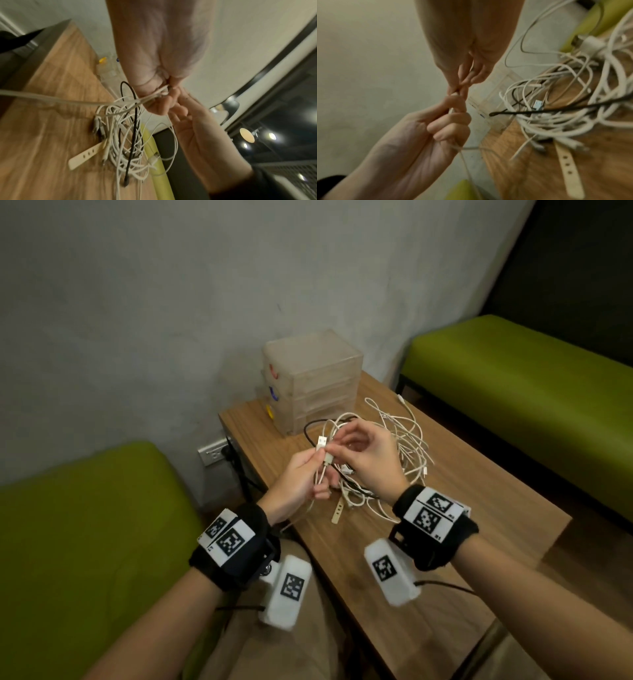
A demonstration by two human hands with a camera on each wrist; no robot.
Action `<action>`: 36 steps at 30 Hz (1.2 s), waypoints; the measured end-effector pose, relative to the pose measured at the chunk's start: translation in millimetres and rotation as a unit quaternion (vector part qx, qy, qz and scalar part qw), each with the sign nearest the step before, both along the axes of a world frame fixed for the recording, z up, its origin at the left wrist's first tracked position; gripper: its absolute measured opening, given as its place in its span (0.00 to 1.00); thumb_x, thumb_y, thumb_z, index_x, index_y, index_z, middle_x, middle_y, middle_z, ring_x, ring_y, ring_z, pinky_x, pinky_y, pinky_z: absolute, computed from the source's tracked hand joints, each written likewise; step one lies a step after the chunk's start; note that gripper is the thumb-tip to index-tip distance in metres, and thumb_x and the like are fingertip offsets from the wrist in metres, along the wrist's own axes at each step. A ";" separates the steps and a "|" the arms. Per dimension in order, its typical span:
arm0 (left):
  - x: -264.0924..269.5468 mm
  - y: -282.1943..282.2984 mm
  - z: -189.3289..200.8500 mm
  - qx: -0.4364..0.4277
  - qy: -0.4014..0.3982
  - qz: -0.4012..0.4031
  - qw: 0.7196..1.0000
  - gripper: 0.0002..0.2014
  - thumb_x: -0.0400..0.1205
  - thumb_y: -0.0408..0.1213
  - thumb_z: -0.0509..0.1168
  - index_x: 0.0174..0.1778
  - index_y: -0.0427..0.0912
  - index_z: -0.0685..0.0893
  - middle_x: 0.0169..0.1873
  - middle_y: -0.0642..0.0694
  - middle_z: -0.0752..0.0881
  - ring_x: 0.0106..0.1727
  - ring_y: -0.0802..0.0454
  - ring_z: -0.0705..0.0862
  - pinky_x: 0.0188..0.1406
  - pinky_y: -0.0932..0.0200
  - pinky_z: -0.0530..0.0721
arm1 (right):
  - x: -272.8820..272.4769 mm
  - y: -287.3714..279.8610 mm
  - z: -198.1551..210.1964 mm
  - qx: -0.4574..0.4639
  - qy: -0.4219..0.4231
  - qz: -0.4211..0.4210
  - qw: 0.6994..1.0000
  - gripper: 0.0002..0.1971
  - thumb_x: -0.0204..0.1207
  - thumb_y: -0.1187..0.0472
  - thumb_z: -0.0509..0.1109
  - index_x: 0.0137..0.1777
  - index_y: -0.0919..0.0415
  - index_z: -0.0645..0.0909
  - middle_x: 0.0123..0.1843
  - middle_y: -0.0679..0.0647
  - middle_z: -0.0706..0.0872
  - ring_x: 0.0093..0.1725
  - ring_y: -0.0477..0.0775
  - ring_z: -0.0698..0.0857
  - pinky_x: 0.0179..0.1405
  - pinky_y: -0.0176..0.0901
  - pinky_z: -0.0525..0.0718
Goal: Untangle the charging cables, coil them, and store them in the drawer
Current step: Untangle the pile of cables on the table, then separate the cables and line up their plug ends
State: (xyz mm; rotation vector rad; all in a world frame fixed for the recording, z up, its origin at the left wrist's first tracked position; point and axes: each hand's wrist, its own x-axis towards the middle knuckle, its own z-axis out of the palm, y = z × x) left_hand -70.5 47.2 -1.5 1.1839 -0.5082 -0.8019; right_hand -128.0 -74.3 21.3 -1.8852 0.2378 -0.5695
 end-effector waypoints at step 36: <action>28.8 -10.9 50.2 0.121 -0.590 0.192 0.775 0.15 0.84 0.39 0.48 0.46 0.32 0.74 0.25 0.47 0.76 0.22 0.57 0.74 0.23 0.62 0.65 | -3.8 -16.3 2.9 -0.100 0.008 0.082 0.992 0.07 0.77 0.61 0.69 0.42 0.64 0.81 0.33 0.53 0.85 0.32 0.45 0.84 0.36 0.36 0.83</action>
